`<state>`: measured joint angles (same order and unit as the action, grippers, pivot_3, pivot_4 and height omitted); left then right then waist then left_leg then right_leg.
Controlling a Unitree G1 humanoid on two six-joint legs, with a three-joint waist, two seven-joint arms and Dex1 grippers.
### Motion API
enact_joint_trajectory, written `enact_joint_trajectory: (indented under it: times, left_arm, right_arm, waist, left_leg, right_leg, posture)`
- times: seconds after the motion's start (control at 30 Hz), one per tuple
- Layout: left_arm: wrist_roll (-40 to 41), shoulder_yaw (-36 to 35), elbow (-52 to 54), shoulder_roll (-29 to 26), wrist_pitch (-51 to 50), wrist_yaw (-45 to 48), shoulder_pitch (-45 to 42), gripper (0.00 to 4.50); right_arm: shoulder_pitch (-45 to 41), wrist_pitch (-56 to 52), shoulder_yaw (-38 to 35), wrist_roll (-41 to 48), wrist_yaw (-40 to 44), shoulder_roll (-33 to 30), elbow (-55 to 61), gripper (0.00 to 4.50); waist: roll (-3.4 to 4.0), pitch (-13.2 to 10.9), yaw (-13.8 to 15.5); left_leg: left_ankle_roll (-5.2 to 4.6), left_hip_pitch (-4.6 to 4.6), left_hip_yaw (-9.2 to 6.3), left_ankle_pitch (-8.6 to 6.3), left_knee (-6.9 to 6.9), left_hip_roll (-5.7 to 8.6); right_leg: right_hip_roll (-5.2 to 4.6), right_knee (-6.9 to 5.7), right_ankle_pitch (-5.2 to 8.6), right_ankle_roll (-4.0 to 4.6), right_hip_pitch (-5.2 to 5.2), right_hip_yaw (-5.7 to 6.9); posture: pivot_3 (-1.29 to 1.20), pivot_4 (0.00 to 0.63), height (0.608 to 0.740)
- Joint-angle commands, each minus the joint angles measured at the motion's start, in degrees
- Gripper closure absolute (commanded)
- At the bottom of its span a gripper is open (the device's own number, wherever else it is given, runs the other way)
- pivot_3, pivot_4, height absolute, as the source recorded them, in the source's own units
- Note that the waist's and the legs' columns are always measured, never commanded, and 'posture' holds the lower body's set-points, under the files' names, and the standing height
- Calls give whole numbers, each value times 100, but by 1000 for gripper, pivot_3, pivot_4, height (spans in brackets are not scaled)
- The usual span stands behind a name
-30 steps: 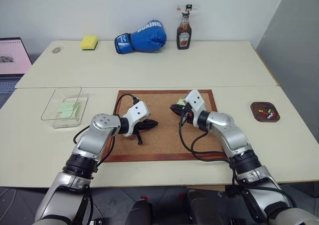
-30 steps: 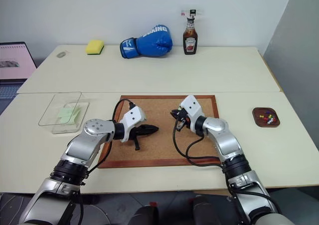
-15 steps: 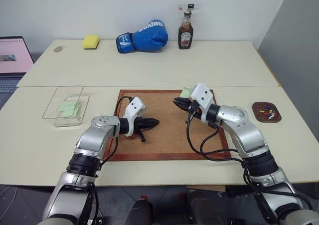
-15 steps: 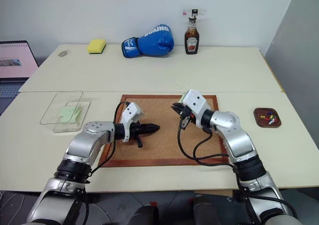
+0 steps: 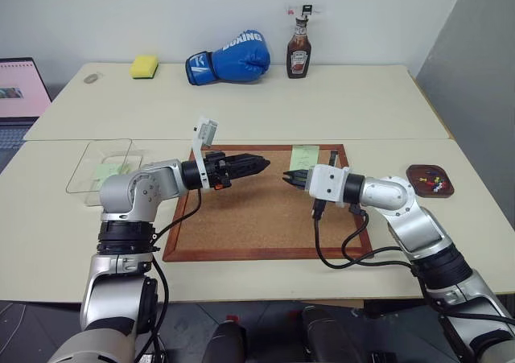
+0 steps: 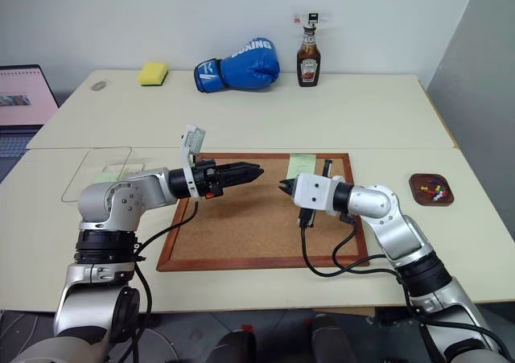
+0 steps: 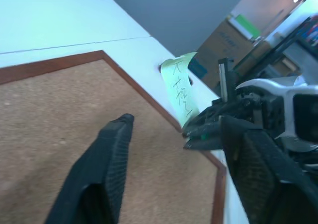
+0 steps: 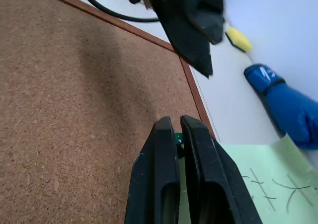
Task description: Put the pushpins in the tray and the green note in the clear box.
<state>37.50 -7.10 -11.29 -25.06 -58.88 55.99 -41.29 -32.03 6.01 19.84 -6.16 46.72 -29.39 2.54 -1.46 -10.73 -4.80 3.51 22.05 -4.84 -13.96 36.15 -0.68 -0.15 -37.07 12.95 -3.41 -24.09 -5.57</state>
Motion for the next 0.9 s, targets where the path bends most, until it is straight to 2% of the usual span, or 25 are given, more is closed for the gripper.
enact_joint_trajectory:
  times: [0.03,0.07,0.4,0.8,0.9]
  left_arm:
    - [177,-137,-69,117,-114,-218,-224,680]
    - [233,-128,-52,149,-164,-212,-221,502]
    - [425,-1,103,409,-333,-311,-82,502]
    - [483,212,268,365,-367,-186,63,2670]
    - [440,342,282,344,-324,-146,100,3424]
  right_arm:
    - [-16,363,54,-145,25,-6,206,4500]
    - [-19,404,85,-181,23,10,231,4500]
    - [-73,528,214,-329,20,190,318,4500]
    - [-138,505,201,-328,97,305,429,4500]
    - [-173,520,216,-352,98,331,445,4500]
  waist:
    - [0,0,1]
    - [0,0,0]
    - [0,0,4]
    - [0,0,6]
    - [0,0,6]
  left_leg:
    - [0,-1,0,0,0,0]
    - [0,-1,0,0,0,0]
    - [2,0,-1,1,-1,1]
    - [3,-3,-1,1,0,2]
    - [3,-3,-1,1,0,2]
  right_leg:
    - [0,-1,0,0,0,0]
    - [0,-2,0,0,0,0]
    - [-2,-2,0,1,0,-1]
    - [-2,-4,-1,1,1,-1]
    - [-2,-4,-1,1,1,-1]
  posture:
    - [0,150,740]
    - [0,150,740]
    - [0,150,740]
    - [0,150,740]
    - [0,150,740]
